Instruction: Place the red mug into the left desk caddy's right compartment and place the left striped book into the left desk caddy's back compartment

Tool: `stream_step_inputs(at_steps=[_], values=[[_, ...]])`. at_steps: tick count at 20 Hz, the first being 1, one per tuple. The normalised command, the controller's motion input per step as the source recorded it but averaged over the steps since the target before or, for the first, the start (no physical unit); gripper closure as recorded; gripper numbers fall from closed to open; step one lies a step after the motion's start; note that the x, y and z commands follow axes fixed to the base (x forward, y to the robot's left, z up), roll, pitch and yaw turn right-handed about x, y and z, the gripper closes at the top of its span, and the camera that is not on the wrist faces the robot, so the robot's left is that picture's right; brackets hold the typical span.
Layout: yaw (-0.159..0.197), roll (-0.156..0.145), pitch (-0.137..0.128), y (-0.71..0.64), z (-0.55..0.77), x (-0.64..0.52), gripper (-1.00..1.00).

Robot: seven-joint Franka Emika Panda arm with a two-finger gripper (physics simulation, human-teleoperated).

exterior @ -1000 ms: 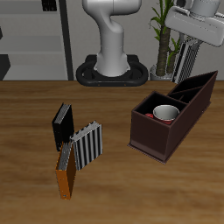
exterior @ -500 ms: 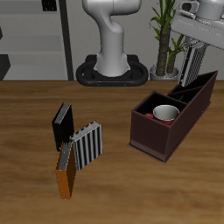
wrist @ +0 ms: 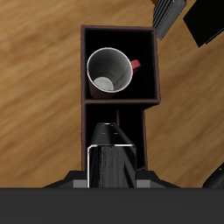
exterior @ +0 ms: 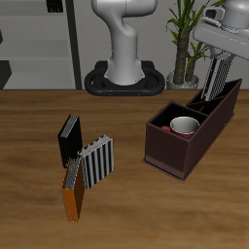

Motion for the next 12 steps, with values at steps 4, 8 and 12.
stream_step_inputs(at_steps=[4, 8, 12], values=[[-0.022, 0.006, 0.015, 0.01, -0.05, 0.11, 1.0], [-0.006, -0.004, 0.016, 0.03, -0.08, 0.08, 1.0], [-0.006, 0.023, 0.032, 0.04, -0.15, 0.13, 1.0]])
